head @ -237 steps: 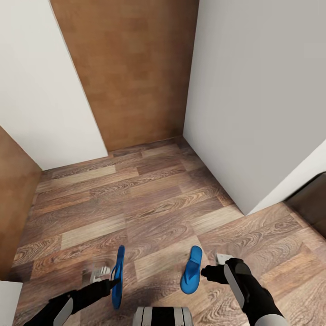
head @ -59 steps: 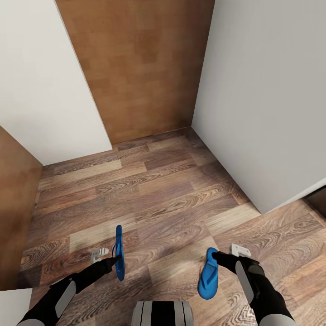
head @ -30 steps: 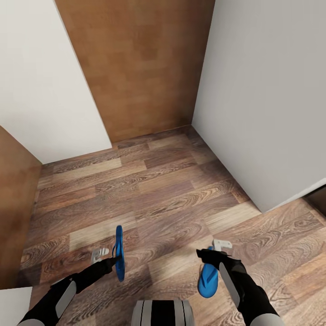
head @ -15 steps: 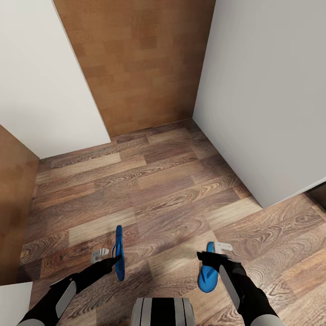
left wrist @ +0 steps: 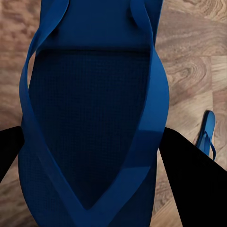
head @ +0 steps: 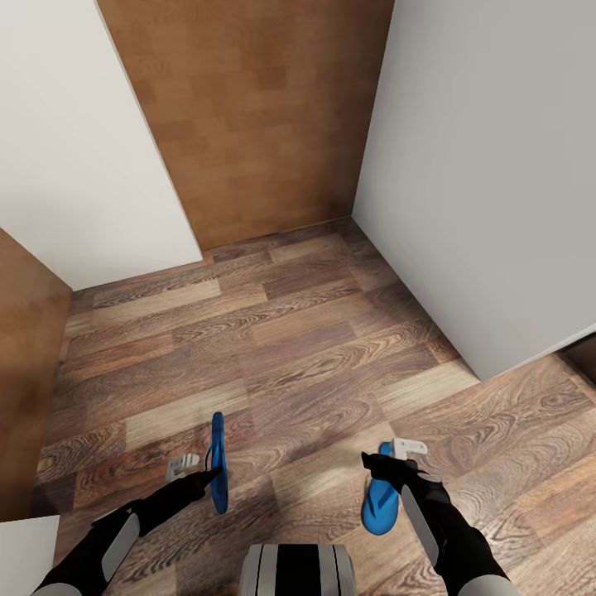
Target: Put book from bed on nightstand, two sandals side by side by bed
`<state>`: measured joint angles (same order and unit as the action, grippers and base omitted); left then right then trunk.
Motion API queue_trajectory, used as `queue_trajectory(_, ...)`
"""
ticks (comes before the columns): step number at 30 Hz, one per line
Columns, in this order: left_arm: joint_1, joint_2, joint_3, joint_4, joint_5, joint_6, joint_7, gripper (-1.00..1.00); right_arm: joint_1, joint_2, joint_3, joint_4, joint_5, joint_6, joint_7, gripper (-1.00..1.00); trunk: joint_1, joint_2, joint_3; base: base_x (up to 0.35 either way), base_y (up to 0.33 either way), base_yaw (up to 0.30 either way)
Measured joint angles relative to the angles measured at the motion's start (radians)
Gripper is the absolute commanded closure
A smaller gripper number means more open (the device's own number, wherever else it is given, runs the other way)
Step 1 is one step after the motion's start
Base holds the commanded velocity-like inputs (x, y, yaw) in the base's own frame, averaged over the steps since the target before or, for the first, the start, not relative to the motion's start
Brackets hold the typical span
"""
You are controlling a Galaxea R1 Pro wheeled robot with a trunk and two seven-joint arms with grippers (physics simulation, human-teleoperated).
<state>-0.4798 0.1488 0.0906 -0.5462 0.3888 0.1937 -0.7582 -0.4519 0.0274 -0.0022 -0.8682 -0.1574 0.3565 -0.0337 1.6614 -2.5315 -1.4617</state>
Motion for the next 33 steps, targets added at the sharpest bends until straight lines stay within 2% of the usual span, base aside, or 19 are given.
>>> queue_trajectory(9,0.0,0.0,0.0,0.0,0.0,0.0,0.0,1.0,0.0,0.0,-0.006,0.007,0.0,-0.001,-0.001,-1.0,0.0,0.0,0.0,0.0,0.0,0.0)
queue_trajectory(16,0.0,0.0,0.0,0.0,0.0,0.0,0.0,1.0,0.0,0.0,-0.05,0.04,0.003,-0.002,-0.005,-1.0,0.0,0.0,0.0,0.0,0.0,0.0)
queue_trajectory(19,0.0,0.0,0.0,0.0,0.0,0.0,0.0,1.0,0.0,0.0,-0.055,0.043,0.005,-0.002,-0.039,-1.0,0.0,0.0,0.0,0.0,0.0,0.0)
queue_trajectory(20,0.0,0.0,0.0,0.0,0.0,0.0,0.0,1.0,0.0,0.0,-0.054,0.045,0.005,-0.001,-0.108,-1.0,0.0,0.0,0.0,0.0,0.0,0.0)
queue_trajectory(21,0.0,0.0,0.0,0.0,0.0,0.0,0.0,1.0,0.0,0.0,-0.054,0.045,0.005,-0.001,-0.119,-1.0,0.0,0.0,0.0,0.0,0.0,0.0)
queue_trajectory(33,0.0,0.0,0.001,0.0,0.0,0.0,0.0,1.0,0.0,0.0,-0.054,0.045,-0.002,-0.001,-0.157,-1.0,0.0,0.0,0.0,0.0,0.0,0.0)
